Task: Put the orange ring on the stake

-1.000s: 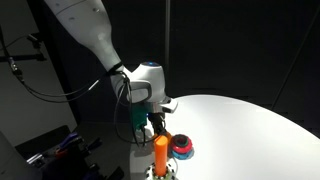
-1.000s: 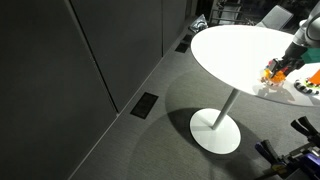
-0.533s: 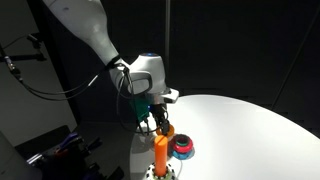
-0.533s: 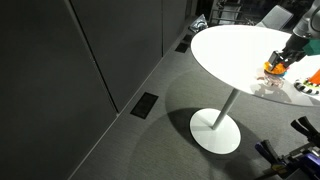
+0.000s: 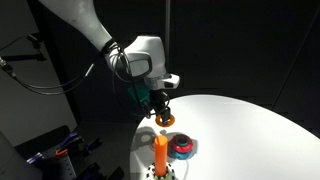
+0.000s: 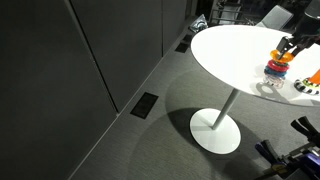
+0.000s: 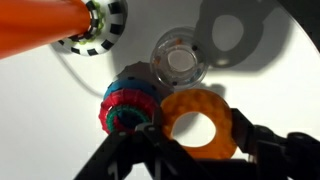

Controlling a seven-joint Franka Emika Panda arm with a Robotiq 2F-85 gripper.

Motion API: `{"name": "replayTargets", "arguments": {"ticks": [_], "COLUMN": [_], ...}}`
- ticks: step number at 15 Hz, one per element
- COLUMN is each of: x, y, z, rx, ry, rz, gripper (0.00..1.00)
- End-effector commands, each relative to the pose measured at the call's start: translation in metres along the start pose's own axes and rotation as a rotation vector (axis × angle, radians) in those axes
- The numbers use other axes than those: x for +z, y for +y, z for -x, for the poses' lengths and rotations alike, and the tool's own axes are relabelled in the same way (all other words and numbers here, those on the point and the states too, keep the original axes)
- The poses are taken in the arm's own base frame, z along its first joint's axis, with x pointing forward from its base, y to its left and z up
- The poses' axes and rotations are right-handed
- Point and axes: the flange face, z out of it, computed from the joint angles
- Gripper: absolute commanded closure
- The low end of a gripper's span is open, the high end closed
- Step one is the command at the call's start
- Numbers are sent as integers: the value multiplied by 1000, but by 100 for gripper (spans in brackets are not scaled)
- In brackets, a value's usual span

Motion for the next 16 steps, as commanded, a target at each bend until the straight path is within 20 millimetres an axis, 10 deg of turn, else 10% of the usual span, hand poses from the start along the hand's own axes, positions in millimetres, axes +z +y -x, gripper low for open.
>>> {"name": "replayTargets", "arguments": {"ticks": [1, 8, 16], "x": [-42, -104, -131], "y": [9, 38, 87], "z": [9, 24, 48], "rx": [-16, -9, 71], "ry": [1, 23, 18], "rz": [5, 31, 30], "gripper": [58, 58, 58]}}
